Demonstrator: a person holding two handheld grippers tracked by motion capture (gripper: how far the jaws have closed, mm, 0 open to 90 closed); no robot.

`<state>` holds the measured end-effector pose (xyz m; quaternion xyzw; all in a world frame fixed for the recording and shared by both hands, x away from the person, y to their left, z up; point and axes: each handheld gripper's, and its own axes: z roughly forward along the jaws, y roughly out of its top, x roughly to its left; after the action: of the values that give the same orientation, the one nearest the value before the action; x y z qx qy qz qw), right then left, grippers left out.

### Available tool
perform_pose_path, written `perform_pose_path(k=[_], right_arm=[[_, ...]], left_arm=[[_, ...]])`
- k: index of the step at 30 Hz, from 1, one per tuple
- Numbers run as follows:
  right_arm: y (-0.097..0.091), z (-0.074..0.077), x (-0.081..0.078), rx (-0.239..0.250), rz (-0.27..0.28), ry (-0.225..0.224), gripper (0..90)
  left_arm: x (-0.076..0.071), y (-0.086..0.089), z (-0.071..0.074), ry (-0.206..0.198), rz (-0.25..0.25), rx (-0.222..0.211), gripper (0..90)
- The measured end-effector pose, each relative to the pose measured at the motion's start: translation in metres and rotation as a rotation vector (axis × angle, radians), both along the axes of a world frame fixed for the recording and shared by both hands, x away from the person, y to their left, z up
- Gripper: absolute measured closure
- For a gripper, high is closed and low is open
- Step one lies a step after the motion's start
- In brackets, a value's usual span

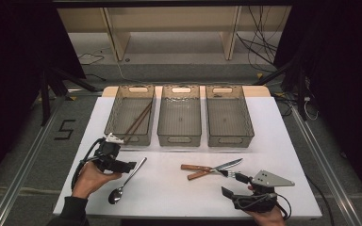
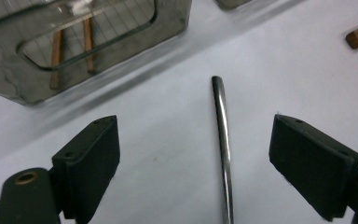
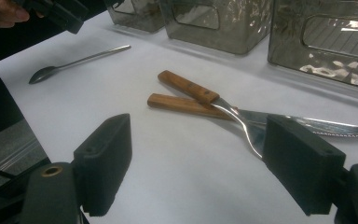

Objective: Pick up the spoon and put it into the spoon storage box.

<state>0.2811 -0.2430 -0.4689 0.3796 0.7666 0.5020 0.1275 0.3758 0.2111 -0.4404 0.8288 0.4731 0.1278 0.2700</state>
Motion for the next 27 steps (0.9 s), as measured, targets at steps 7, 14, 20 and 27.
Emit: perform_pose_path(k=[7, 14, 20, 27], right_arm=[[-0.001, -0.001, 0.000, 0.001, -0.002, 0.001, 24.8], [0.000, 0.000, 0.000, -0.007, 0.003, 0.000, 24.8], [0.002, 0.000, -0.001, -0.011, 0.005, -0.001, 24.8], [0.002, 0.000, 0.000, -0.012, 0.006, -0.002, 24.8]], left_arm=[[-0.005, -0.003, -0.005, 0.039, -0.016, 0.038, 19.4], [-0.010, -0.004, -0.006, 0.074, -0.045, 0.050, 30.9], [-0.015, -0.006, -0.009, 0.121, -0.075, 0.070, 47.4], [-0.020, -0.012, -0.017, 0.162, -0.108, 0.086, 58.6]])
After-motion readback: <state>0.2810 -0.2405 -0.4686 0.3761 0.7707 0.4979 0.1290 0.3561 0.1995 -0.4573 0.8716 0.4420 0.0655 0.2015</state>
